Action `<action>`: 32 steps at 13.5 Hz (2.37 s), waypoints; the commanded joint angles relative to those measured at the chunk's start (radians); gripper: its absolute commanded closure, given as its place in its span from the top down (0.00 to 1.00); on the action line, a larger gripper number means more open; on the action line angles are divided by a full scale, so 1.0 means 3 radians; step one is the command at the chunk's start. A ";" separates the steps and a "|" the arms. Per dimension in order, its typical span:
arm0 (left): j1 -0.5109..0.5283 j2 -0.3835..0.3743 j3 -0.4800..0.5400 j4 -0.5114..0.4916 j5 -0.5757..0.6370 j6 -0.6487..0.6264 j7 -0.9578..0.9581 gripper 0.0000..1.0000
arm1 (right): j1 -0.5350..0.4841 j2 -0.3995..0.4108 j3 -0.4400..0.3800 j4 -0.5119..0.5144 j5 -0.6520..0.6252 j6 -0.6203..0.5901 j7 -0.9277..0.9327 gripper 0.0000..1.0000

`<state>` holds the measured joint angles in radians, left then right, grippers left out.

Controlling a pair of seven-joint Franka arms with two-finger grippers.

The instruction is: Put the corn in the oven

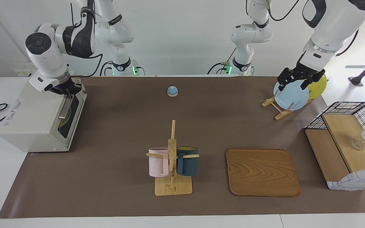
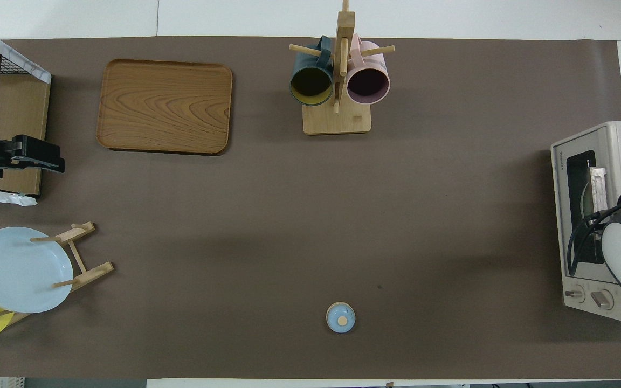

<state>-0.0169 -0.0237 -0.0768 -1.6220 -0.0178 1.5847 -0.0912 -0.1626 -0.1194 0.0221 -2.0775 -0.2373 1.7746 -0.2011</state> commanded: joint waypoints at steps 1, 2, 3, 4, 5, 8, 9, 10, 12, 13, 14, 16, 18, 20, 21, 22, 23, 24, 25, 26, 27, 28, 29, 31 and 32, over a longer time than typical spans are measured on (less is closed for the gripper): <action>0.0031 -0.0023 -0.0015 0.0033 0.0059 -0.0072 0.0023 1.00 | 0.0020 0.0045 0.0044 0.0337 0.0197 -0.0238 -0.0015 0.19; 0.0031 -0.0023 -0.0015 0.0033 0.0059 -0.0072 0.0023 1.00 | 0.0051 0.0080 0.0064 0.0542 0.0259 -0.0386 -0.0010 0.21; 0.0031 -0.0023 -0.0015 0.0028 0.0059 -0.0072 0.0018 1.00 | 0.0137 0.0126 0.0064 0.0726 0.0345 -0.0509 0.0000 0.23; 0.0031 -0.0023 -0.0020 0.0033 0.0059 -0.0072 0.0023 1.00 | 0.0224 0.0198 0.0064 0.0935 0.0432 -0.0632 -0.0005 0.24; 0.0031 -0.0023 -0.0020 0.0033 0.0059 -0.0072 0.0023 1.00 | 0.0260 0.0284 0.0064 0.1115 0.0519 -0.0714 0.0000 0.29; 0.0031 -0.0023 -0.0015 0.0033 0.0059 -0.0072 0.0018 1.00 | 0.0424 0.0448 0.0075 0.1560 0.0719 -0.1082 0.0168 1.00; 0.0031 -0.0023 -0.0020 0.0033 0.0059 -0.0072 0.0023 1.00 | 0.0460 0.0479 0.0090 0.1617 0.0714 -0.1108 0.0225 1.00; 0.0031 -0.0023 -0.0020 0.0033 0.0059 -0.0072 0.0023 1.00 | 0.0460 0.0480 0.0090 0.1638 0.0719 -0.1114 0.0225 1.00; 0.0031 -0.0023 -0.0020 0.0033 0.0059 -0.0072 0.0023 1.00 | 0.0470 0.0480 0.0095 0.1653 0.0719 -0.1124 0.0230 1.00; 0.0031 -0.0023 -0.0020 0.0033 0.0059 -0.0072 0.0023 1.00 | 0.0470 0.0480 0.0095 0.1658 0.0714 -0.1149 0.0236 1.00; 0.0031 -0.0023 -0.0015 0.0033 0.0059 -0.0072 0.0018 1.00 | 0.0470 0.0475 0.0100 0.1658 0.0719 -0.1160 0.0236 1.00; 0.0031 -0.0023 -0.0015 0.0033 0.0059 -0.0072 0.0023 1.00 | 0.0526 0.0434 0.0095 0.1633 0.0725 -0.1150 0.0246 1.00; 0.0031 -0.0023 -0.0020 0.0033 0.0059 -0.0072 0.0023 1.00 | 0.0766 0.0306 -0.0012 0.1597 0.0694 -0.1149 0.0429 1.00; 0.0031 -0.0023 -0.0020 0.0033 0.0059 -0.0072 0.0023 1.00 | 0.0792 0.0275 -0.0028 0.1552 0.0699 -0.1134 0.0481 1.00; 0.0031 -0.0023 -0.0015 0.0033 0.0059 -0.0072 0.0023 1.00 | 0.0793 0.0204 -0.0028 0.1455 0.0704 -0.1094 0.0486 1.00; 0.0031 -0.0023 -0.0015 0.0033 0.0059 -0.0072 0.0023 1.00 | 0.0793 0.0173 -0.0028 0.1418 0.0699 -0.1048 0.0486 1.00; 0.0031 -0.0023 -0.0020 0.0033 0.0059 -0.0072 0.0018 1.00 | 0.0793 0.0173 -0.0033 0.1418 0.0699 -0.1047 0.0486 1.00; 0.0031 -0.0023 -0.0020 0.0033 0.0059 -0.0072 0.0023 1.00 | 0.0793 0.0168 -0.0033 0.1418 0.0704 -0.1047 0.0486 1.00; 0.0031 -0.0023 -0.0020 0.0028 0.0059 -0.0072 0.0023 1.00 | 0.0793 0.0173 -0.0033 0.1418 0.0709 -0.1042 0.0506 1.00; 0.0031 -0.0023 -0.0020 0.0027 0.0059 -0.0072 0.0023 1.00 | 0.0787 0.0178 -0.0038 0.1428 0.0714 -0.1037 0.0567 1.00; 0.0031 -0.0023 -0.0015 0.0033 0.0059 -0.0072 0.0023 1.00 | 0.0787 0.0188 -0.0038 0.1438 0.0694 -0.1042 0.0578 1.00; 0.0031 -0.0023 -0.0015 0.0033 0.0059 -0.0072 0.0023 1.00 | 0.0742 0.0214 -0.0033 0.1459 0.0704 -0.1047 0.0578 1.00; 0.0031 -0.0023 -0.0015 0.0033 0.0059 -0.0072 0.0023 1.00 | 0.0671 0.0214 -0.0033 0.1459 0.0724 -0.1037 0.0573 1.00; 0.0031 -0.0023 -0.0015 0.0033 0.0059 -0.0072 0.0023 1.00 | 0.0654 0.0214 -0.0033 0.1464 0.0720 -0.1027 0.0573 1.00; 0.0031 -0.0023 -0.0020 0.0033 0.0059 -0.0072 0.0023 1.00 | 0.0634 0.0234 -0.0028 0.1469 0.0725 -0.1027 0.0573 1.00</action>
<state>-0.0169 -0.0237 -0.0768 -1.6220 -0.0178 1.5846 -0.0912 0.0428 -0.0448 0.0110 -1.6228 -0.0451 1.4516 -0.0402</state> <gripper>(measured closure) 0.000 0.000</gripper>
